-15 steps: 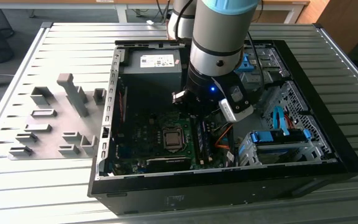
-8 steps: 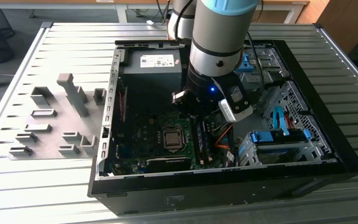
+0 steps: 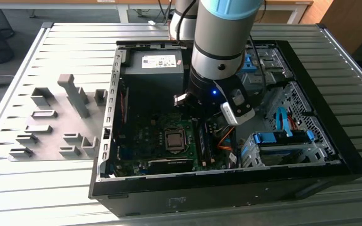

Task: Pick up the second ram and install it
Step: 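Insert the second ram into the second slot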

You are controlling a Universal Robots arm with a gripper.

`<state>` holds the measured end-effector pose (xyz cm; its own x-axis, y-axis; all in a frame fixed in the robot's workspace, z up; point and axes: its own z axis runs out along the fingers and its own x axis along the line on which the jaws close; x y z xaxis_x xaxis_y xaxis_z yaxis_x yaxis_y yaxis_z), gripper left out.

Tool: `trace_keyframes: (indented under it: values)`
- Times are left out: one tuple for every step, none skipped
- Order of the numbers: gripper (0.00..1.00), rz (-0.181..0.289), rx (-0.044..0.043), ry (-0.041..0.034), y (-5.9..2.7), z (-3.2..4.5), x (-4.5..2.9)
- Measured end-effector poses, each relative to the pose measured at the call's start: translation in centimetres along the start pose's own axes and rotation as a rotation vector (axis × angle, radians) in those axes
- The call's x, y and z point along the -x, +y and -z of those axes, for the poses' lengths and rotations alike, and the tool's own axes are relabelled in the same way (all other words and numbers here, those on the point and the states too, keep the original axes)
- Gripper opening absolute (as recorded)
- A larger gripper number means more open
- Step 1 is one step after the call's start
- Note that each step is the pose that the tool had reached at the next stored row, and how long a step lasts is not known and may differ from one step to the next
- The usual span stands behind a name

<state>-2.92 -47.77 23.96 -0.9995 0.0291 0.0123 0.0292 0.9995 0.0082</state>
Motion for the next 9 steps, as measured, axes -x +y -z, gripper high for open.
trace_keyframes:
  values:
    - [0.14,0.0,0.0001,0.0,-0.1,-0.12,0.0]
    - [0.14,-0.001,0.0006,-0.0001,-0.16,-0.24,0.01]
    - [0.14,-0.001,0.0008,0.0,-0.21,-0.3,0.01]
    - [0.14,-0.001,0.0013,-0.0001,-0.22,-0.37,0.01]
    - [0.14,-0.001,0.0019,0.0,-0.22,-0.42,0.01]
    - [0.14,-0.001,0.003,0.0001,-0.23,-0.49,0.02]
    - [0.14,-0.001,0.0036,0.0,-0.23,-0.54,0.02]
    - [0.14,-0.002,0.0039,0.0,-0.23,-0.6,0.02]
    - [0.14,-0.003,0.0042,0.0,-0.24,-0.67,0.02]
